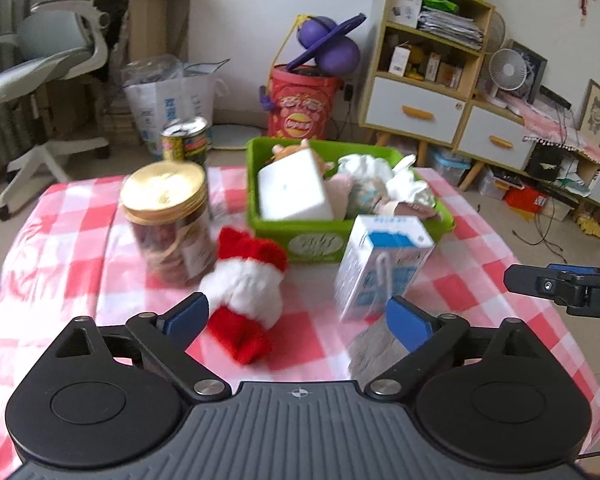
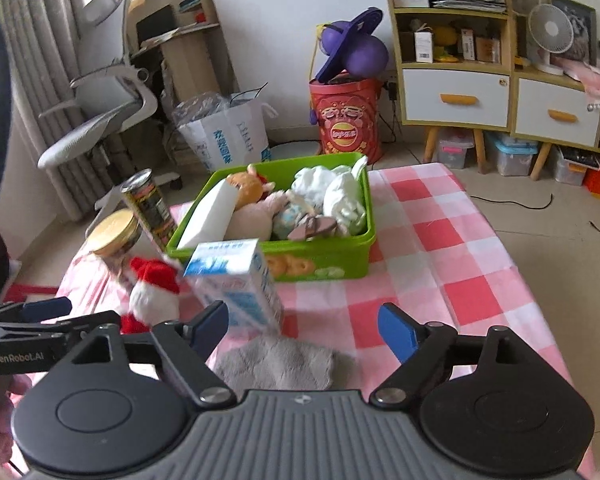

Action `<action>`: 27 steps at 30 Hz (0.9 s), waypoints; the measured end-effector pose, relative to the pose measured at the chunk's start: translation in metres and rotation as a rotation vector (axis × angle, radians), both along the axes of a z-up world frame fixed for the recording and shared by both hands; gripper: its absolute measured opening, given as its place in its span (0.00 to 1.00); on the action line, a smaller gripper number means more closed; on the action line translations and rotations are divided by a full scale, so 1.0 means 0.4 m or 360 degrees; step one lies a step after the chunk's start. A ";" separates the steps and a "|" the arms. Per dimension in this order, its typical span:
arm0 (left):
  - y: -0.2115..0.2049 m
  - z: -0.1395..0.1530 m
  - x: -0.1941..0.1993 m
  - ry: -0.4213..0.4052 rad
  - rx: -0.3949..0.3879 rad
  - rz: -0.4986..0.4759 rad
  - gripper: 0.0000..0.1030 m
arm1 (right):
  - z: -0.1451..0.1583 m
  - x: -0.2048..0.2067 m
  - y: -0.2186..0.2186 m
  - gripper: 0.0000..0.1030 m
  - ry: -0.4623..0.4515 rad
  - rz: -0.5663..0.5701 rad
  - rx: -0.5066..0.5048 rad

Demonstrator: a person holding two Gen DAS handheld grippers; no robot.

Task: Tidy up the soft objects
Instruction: 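Move both grippers back toward the Santa plush and grey cloth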

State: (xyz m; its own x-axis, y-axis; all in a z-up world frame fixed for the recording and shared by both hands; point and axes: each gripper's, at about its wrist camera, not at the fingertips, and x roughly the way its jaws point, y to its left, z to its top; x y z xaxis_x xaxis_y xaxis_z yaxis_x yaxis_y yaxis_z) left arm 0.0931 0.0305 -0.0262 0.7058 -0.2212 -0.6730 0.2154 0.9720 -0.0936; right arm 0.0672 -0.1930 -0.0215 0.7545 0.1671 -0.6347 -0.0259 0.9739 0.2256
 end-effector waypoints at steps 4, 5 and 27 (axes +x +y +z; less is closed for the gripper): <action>0.018 -0.018 -0.024 0.0005 0.0031 0.0041 0.95 | -0.022 -0.022 0.024 0.66 0.0009 0.0044 -0.0037; 0.022 -0.025 -0.027 0.0013 0.0036 0.0051 0.95 | -0.030 -0.025 0.029 0.66 0.0012 0.0053 -0.0044; 0.095 -0.209 -0.040 0.0037 0.0151 0.0072 0.95 | -0.203 -0.059 0.117 0.78 0.0199 0.0281 -0.0282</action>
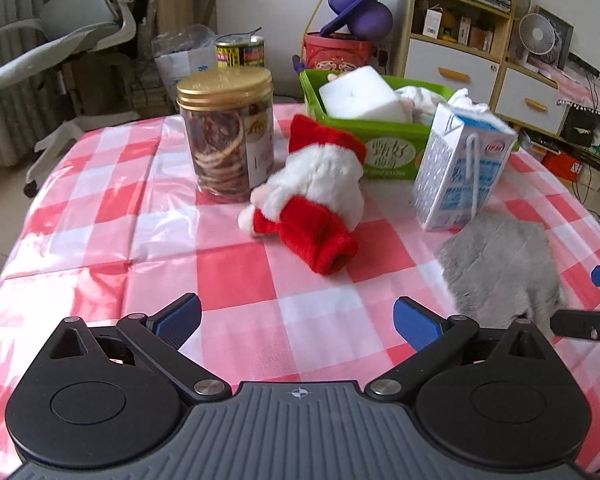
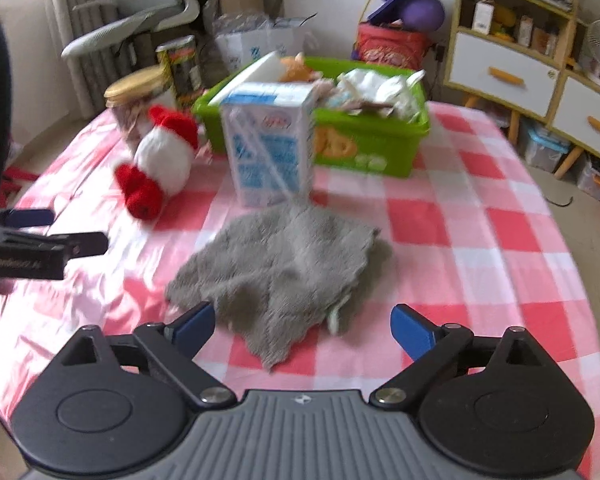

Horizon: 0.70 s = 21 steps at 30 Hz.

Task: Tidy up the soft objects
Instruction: 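Move both grippers back toward the Santa plush and grey cloth, then grasp the Santa plush with the left gripper while the right gripper grasps the grey cloth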

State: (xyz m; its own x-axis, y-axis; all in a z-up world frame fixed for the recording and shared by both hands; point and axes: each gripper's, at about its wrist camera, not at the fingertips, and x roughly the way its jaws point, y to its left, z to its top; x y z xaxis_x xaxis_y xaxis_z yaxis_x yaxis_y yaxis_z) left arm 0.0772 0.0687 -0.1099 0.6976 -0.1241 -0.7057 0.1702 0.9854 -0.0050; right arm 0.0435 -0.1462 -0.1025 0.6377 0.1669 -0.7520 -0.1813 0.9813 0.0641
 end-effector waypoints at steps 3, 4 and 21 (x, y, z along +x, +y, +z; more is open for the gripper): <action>-0.005 -0.035 0.009 -0.0002 0.0038 -0.0024 0.95 | -0.025 0.005 0.018 0.78 0.0029 0.0041 -0.0005; -0.007 -0.048 0.012 0.0005 0.0055 -0.0033 0.95 | -0.035 0.008 0.023 0.78 0.0040 0.0051 -0.0014; -0.048 -0.090 0.106 -0.0167 0.0077 0.0011 0.95 | -0.106 0.046 0.039 0.88 -0.0170 0.0014 -0.0011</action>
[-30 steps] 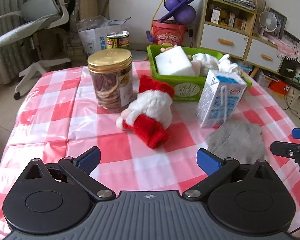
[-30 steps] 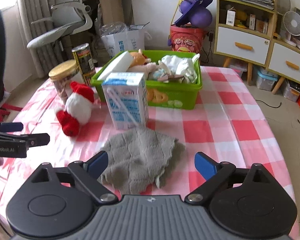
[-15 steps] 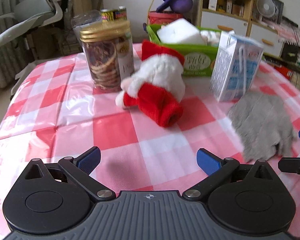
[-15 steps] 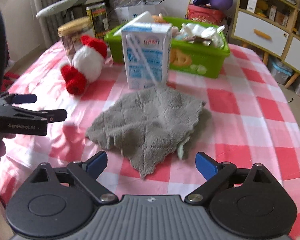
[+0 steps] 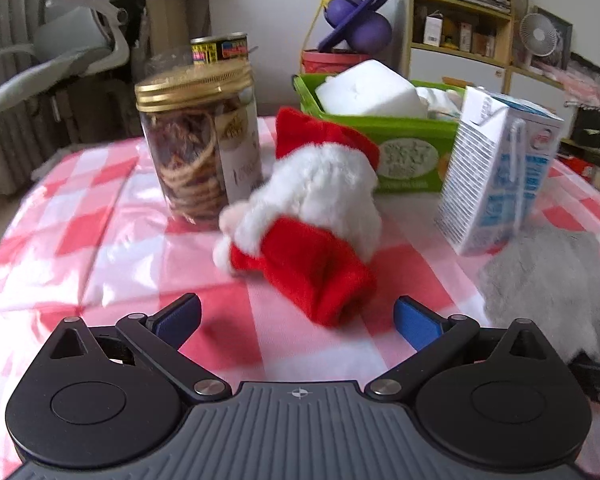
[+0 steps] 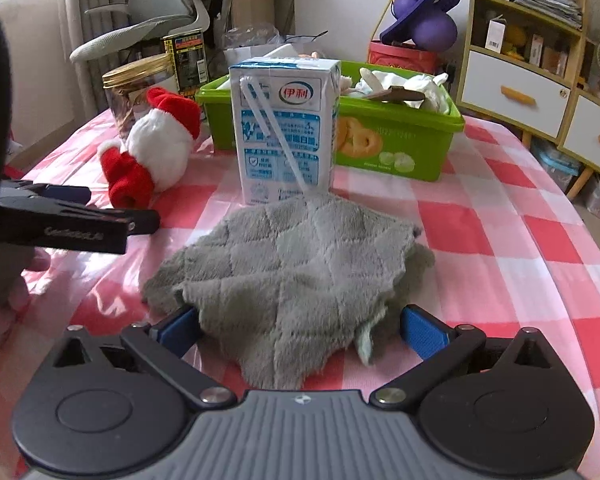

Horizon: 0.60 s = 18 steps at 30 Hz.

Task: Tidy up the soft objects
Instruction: 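Grasp the Santa plush with the left gripper while the right gripper grasps the grey cloth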

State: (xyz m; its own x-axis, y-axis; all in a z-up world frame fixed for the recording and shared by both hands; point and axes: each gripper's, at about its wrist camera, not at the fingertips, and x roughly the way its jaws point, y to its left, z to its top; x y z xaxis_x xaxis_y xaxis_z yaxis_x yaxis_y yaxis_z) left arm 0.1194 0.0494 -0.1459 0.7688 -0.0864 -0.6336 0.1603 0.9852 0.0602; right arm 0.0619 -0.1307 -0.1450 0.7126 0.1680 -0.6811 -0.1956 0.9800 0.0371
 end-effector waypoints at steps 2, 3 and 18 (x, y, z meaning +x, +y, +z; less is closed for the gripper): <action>-0.006 0.006 0.008 -0.0041 0.0027 0.0017 0.95 | 0.001 0.008 0.003 0.87 -0.0001 -0.0004 -0.0001; -0.007 0.008 0.010 -0.0065 0.0029 0.0014 0.95 | 0.001 0.010 0.004 0.87 -0.0003 -0.0009 0.0000; -0.023 0.047 0.022 -0.0153 -0.0040 -0.0030 0.58 | 0.035 0.028 -0.016 0.32 -0.0035 -0.0088 0.0065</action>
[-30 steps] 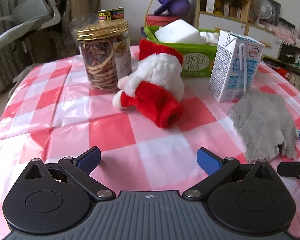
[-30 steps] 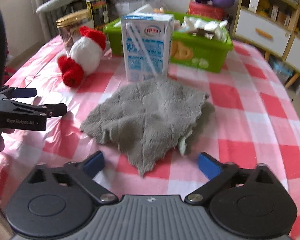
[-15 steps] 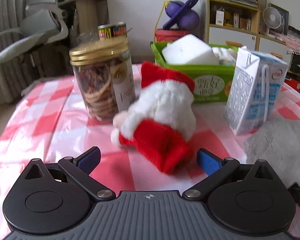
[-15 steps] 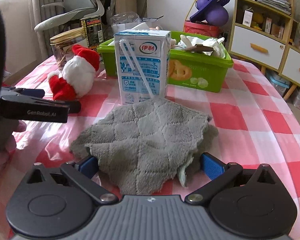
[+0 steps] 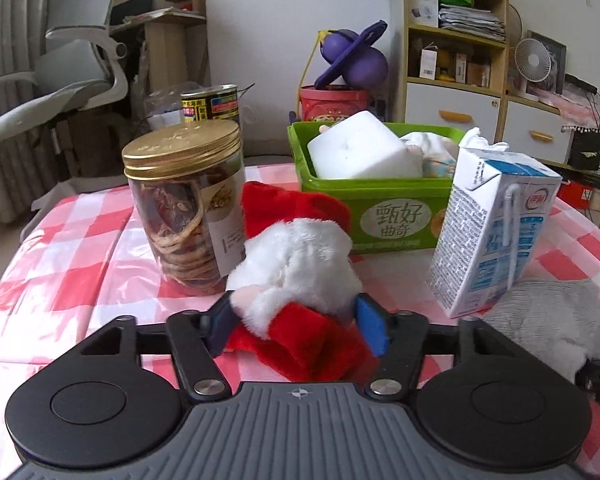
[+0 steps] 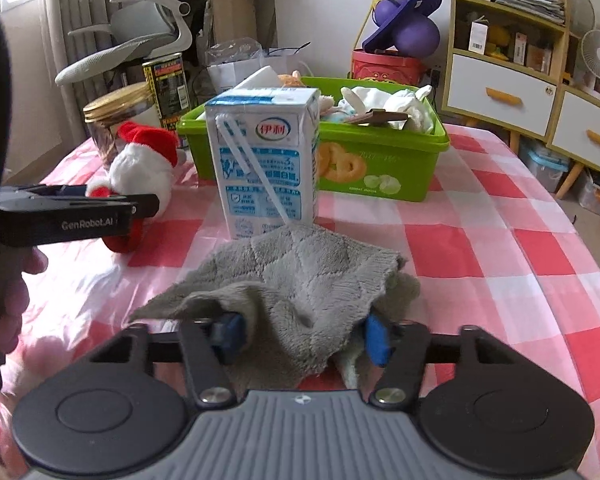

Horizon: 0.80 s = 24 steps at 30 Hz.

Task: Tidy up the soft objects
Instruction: 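Grasp the Santa plush with the left gripper while the right gripper grasps the grey cloth, then carry the Santa plush and grey cloth over the green bin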

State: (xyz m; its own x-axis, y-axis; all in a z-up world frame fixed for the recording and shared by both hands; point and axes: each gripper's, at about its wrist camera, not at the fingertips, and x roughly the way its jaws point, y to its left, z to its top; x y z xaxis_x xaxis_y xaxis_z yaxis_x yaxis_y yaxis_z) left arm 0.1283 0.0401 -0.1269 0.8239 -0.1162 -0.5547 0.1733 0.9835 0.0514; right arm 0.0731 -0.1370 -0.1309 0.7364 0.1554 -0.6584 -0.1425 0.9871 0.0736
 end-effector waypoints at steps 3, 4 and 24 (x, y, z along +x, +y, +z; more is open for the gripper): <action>0.001 0.005 0.002 0.0017 -0.0014 0.0015 0.53 | 0.009 0.002 -0.008 0.24 0.0002 -0.0008 0.0041; 0.001 0.007 0.003 0.0025 -0.0023 0.0020 0.53 | 0.012 0.003 -0.012 0.24 0.0004 -0.0009 0.0058; 0.031 0.064 -0.004 0.0241 -0.0168 0.0066 0.48 | 0.083 0.006 -0.052 0.14 -0.0048 -0.0048 0.0270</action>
